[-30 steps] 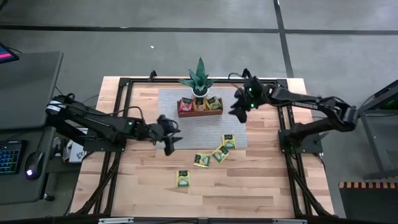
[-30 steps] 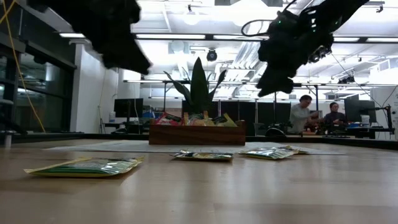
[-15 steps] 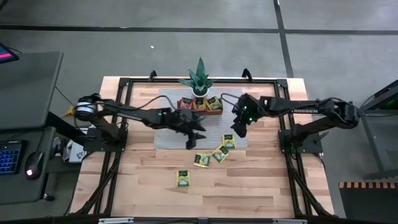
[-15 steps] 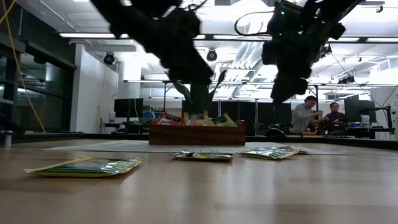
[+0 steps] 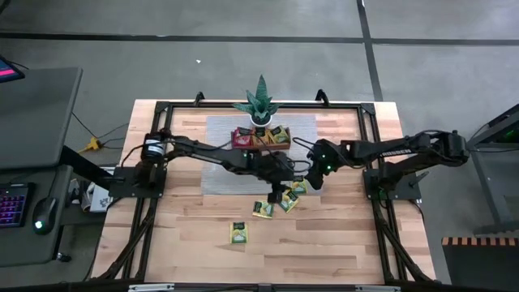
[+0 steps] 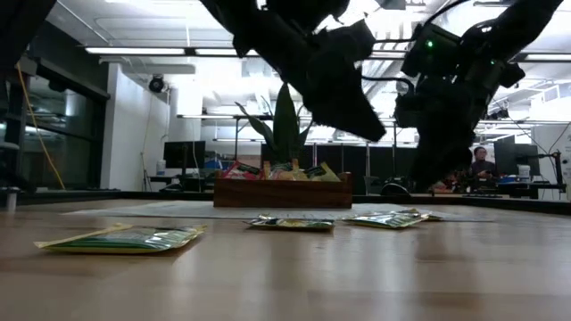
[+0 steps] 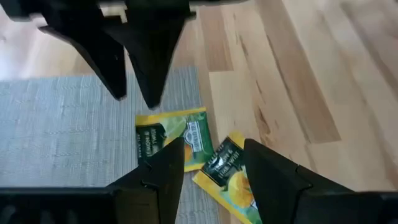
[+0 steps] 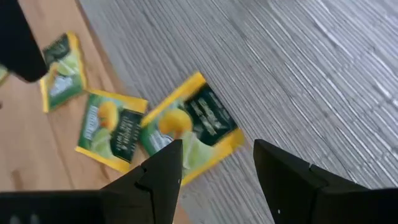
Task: Pick & Place Tea
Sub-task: Put the yellow tea bag into the right section of the wooden organizer
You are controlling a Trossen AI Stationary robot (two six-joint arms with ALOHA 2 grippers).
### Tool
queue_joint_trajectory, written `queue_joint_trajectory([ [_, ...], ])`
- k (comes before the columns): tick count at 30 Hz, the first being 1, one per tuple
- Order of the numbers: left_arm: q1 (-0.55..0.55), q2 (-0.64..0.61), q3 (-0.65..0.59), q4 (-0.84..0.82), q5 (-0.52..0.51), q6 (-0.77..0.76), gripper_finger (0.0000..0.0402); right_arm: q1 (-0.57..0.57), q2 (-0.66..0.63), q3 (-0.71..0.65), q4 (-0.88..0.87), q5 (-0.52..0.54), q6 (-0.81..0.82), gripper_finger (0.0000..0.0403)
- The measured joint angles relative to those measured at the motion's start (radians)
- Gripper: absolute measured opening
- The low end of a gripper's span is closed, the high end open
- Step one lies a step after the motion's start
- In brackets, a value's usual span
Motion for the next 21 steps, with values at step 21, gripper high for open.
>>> queue_joint_trajectory([
  [21, -0.015, 0.126, 0.052, 0.079, 0.023, -0.454, 0.0163, -0.003, 0.000, -0.014, 0.020, 0.021, -0.041, 0.0193],
])
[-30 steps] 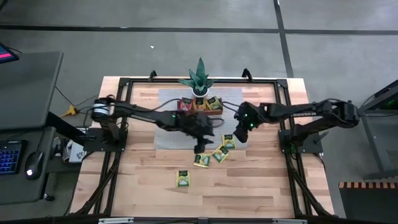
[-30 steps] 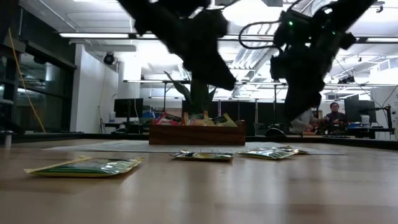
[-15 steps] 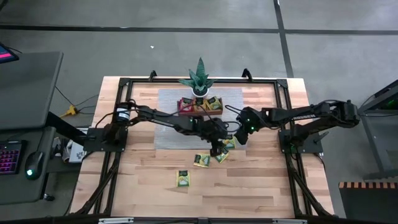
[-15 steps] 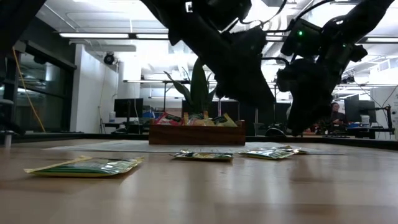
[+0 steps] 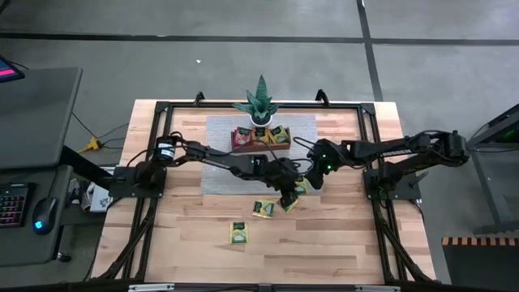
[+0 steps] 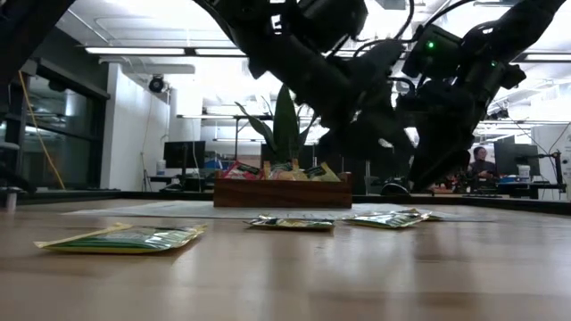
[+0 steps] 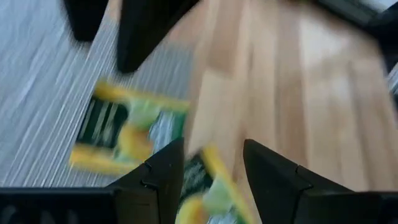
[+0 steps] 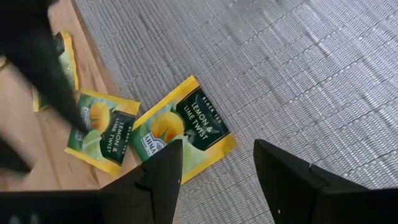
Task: Pick & Place Tea
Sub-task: Put the yellow tea bag into the right section of the wooden organizer
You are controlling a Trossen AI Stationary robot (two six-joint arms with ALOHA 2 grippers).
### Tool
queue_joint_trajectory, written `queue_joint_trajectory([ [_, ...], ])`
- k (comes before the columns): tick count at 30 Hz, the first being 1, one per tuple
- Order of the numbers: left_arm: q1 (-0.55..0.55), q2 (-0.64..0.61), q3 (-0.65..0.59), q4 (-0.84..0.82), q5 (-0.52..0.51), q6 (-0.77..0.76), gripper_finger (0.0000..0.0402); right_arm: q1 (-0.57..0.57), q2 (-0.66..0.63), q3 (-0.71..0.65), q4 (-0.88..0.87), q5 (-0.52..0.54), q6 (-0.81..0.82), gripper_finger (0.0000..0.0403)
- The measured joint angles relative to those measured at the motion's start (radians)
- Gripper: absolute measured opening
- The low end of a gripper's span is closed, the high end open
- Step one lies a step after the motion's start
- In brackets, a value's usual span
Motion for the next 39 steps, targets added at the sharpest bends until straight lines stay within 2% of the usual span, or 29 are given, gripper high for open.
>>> queue_joint_trajectory([
  [8, -0.004, 0.047, 0.005, 0.103, -0.013, 0.013, 0.0163, 0.000, 0.000, 0.002, -0.005, -0.003, -0.019, 0.0193],
  [11, -0.004, 0.070, -0.007, 0.046, -0.007, -0.003, 0.0163, 0.000, 0.000, 0.002, 0.002, -0.006, -0.013, 0.0193],
  [14, -0.004, 0.098, 0.007, 0.104, -0.007, -0.006, 0.0163, 0.000, 0.000, 0.002, 0.011, -0.009, -0.008, 0.0193],
  [18, -0.003, 0.111, 0.000, 0.072, 0.002, -0.012, 0.0163, 0.000, 0.000, 0.002, 0.027, -0.017, 0.025, 0.0193],
  [25, -0.003, 0.136, 0.003, 0.083, 0.018, -0.033, 0.0163, -0.002, 0.012, 0.002, 0.025, 0.004, 0.250, 0.0193],
  [31, -0.004, 0.137, 0.003, 0.081, -0.001, -0.032, 0.0163, -0.002, 0.039, 0.002, 0.007, 0.028, 0.378, 0.0193],
  [39, -0.004, 0.138, 0.002, 0.082, -0.005, -0.030, 0.0163, 0.001, 0.093, 0.002, 0.029, -0.004, 0.434, 0.0193],
])
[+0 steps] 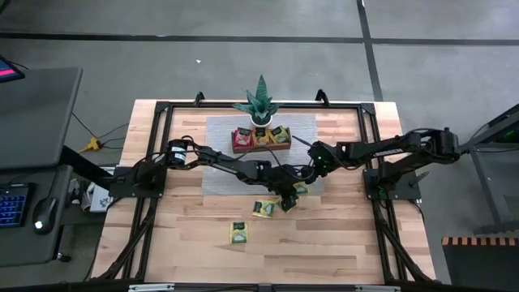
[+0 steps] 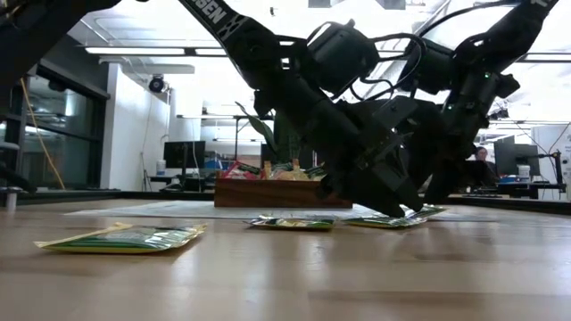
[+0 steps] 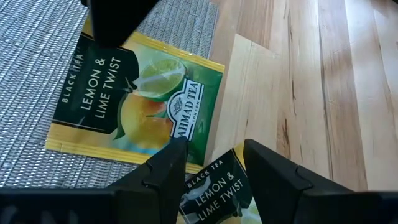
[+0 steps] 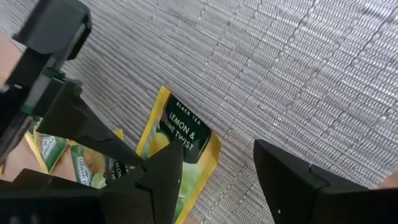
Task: Pick & Place Tea
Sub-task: Put the yellow tea bag into the right section of the wooden organizer
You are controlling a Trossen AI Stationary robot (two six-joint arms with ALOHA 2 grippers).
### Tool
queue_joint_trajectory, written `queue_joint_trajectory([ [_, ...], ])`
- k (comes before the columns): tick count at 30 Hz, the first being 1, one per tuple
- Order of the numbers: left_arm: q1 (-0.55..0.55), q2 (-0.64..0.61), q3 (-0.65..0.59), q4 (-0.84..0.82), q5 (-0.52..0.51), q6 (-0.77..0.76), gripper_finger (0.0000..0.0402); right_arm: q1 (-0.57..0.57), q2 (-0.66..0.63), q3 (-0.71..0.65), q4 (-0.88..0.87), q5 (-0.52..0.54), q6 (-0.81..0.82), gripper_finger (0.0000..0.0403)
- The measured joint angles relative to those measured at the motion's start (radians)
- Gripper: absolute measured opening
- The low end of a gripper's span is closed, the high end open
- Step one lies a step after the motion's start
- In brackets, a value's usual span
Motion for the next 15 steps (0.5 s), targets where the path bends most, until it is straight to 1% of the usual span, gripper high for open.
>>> queue_joint_trajectory([
  [5, 0.000, 0.001, -0.001, 0.001, 0.000, 0.000, 0.0163, 0.000, 0.030, 0.000, 0.012, -0.021, 0.003, 0.0193],
  [10, 0.000, 0.001, -0.001, 0.000, 0.001, 0.007, 0.0163, 0.000, 0.041, 0.000, 0.066, -0.022, 0.003, 0.0188],
  [12, 0.000, 0.001, -0.001, 0.000, 0.001, 0.008, 0.0163, 0.000, 0.041, 0.000, 0.096, -0.023, 0.003, 0.0177],
  [15, 0.000, 0.002, -0.001, 0.000, 0.002, 0.008, 0.0163, 0.000, 0.041, 0.000, 0.115, -0.037, 0.003, 0.0148],
])
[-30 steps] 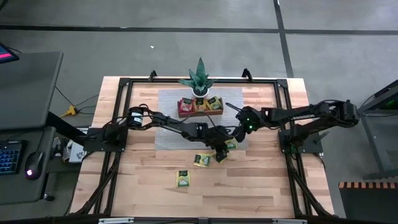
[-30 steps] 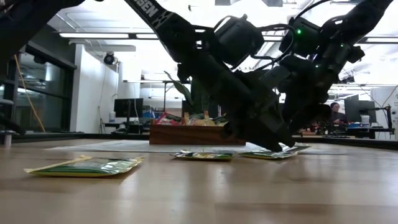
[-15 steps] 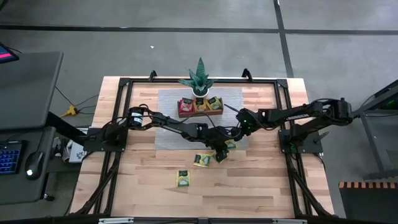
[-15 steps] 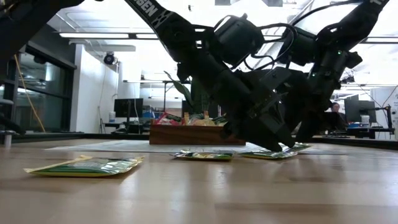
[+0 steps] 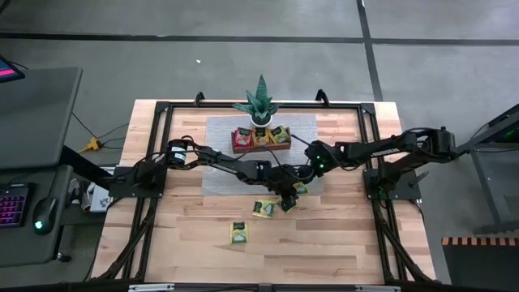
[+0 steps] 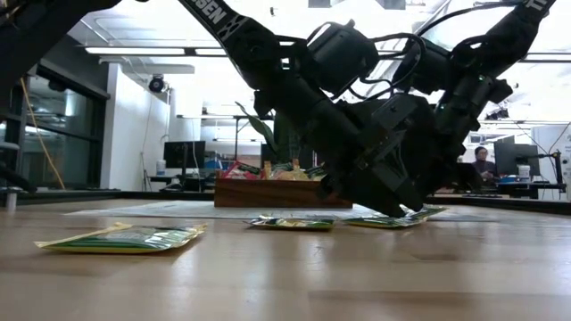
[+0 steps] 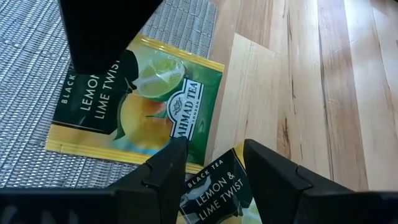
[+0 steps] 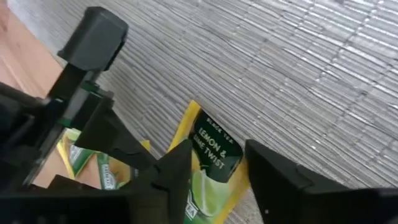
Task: Pick & Place Tea
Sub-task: Put the yellow tea bag into the right section of the wooden organizer
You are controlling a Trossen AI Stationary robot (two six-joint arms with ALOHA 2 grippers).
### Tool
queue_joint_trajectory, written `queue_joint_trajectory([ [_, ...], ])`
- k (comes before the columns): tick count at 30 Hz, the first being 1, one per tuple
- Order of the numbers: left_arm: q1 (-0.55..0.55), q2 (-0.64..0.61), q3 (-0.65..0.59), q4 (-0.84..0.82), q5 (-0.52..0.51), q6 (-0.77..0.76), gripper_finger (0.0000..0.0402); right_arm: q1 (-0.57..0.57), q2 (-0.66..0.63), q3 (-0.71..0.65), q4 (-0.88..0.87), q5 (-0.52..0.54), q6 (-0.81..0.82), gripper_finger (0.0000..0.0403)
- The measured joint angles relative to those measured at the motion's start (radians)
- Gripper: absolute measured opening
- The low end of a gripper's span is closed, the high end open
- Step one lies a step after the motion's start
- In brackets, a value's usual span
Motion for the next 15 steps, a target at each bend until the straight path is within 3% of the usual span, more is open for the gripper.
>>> queue_joint_trajectory([
  [7, 0.000, 0.000, 0.000, 0.000, 0.002, 0.000, 0.0163, 0.000, 0.001, 0.000, -0.006, -0.030, -0.022, 0.0065],
  [15, 0.000, 0.000, -0.001, 0.000, 0.017, 0.000, 0.0163, 0.000, 0.001, 0.000, -0.017, -0.041, -0.057, 0.0005],
])
